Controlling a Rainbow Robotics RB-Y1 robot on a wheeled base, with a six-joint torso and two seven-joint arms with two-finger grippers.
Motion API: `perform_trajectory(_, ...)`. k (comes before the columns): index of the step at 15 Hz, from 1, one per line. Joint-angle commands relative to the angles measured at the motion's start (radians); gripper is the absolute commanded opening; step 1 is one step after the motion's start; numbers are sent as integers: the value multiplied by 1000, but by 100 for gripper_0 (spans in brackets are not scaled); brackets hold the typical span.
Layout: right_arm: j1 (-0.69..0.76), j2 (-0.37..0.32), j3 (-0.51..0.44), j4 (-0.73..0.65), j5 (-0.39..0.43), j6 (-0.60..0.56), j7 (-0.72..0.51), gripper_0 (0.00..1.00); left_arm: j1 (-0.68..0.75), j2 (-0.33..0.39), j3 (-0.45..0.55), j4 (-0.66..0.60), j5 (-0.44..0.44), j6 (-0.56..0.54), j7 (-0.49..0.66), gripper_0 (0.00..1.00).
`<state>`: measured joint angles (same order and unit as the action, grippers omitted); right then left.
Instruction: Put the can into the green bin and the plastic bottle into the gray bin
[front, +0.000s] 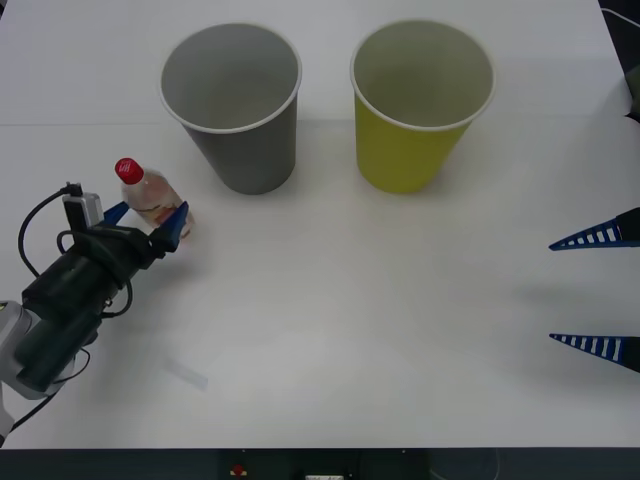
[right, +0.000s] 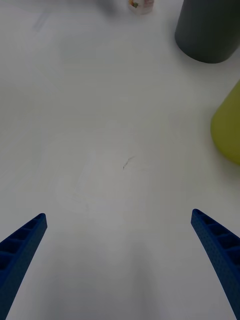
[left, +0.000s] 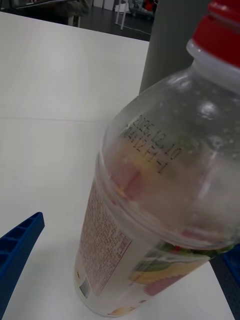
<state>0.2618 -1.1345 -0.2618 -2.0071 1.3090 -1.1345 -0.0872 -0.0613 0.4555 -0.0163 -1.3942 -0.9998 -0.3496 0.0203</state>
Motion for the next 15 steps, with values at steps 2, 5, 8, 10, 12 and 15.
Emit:
perform_trajectory(2, 0, 0, 0, 0, 0, 0, 0, 100, -3, 0, -16, 0, 20, 0, 1, 100)
perform_trajectory(5, 0, 0, 0, 0, 0, 0, 0, 100, -3, -1, -14, -2, 20, 0, 1, 0)
perform_trajectory(8, 0, 0, 0, 0, 0, 0, 0, 100, -3, -1, -14, -2, 20, 0, -2, 0)
perform_trajectory(10, 0, 0, 0, 0, 0, 0, 0, 100, -3, -1, -16, 0, 21, 0, 1, 0)
perform_trajectory(12, 0, 0, 0, 0, 0, 0, 0, 100, -3, 0, -16, -2, 23, -3, 1, 0)
perform_trajectory(15, 0, 0, 0, 0, 0, 0, 0, 100, -2, 2, -14, -2, 30, -38, 12, 0)
